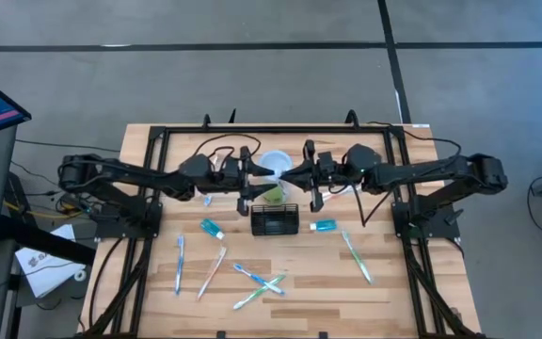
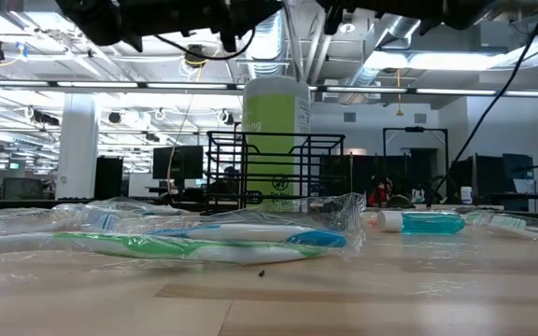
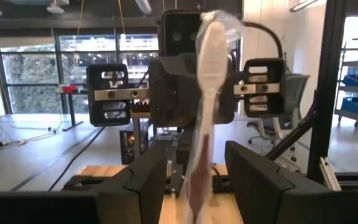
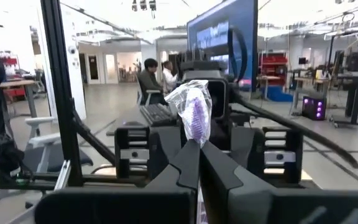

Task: Pick & Place toothbrushing station
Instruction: Put the right violet toothbrush into the wire organizer

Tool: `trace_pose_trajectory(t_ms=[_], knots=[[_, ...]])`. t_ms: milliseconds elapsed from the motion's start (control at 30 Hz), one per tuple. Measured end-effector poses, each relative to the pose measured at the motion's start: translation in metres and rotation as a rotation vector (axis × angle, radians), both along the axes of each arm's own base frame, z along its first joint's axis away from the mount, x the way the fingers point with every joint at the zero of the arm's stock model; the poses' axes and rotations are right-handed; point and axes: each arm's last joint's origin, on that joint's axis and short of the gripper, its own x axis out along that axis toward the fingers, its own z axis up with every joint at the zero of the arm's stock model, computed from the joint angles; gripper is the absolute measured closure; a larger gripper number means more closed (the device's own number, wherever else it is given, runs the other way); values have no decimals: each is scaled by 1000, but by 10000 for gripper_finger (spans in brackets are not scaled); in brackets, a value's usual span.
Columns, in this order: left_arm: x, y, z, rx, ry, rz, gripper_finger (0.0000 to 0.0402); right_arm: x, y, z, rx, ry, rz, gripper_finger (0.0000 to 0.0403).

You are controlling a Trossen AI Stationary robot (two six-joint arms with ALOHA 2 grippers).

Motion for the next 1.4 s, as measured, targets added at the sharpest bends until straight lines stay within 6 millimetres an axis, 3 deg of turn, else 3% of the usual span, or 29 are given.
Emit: trace_pose_trajectory(t_ms=[200, 367, 533, 767, 1267, 1400], knots=[[14, 1, -6, -9, 17, 0, 221, 1, 0, -1, 1, 4, 0, 403], [14, 1, -6, -10, 14, 0, 231, 1, -1, -2, 1, 8, -1, 403], [11, 1, -2, -8, -3, 0, 280, 1, -1, -2, 1, 16, -2, 403], [11, 1, -1, -10, -6, -1, 385, 1, -1, -2, -22, 13, -6, 403], [11, 1, -8, -69, 67, -9, 388, 2, -1, -6, -31, 48, -7, 403], [3, 0, -11, -71, 76, -6, 388, 1, -3, -8, -46, 70, -17, 403]])
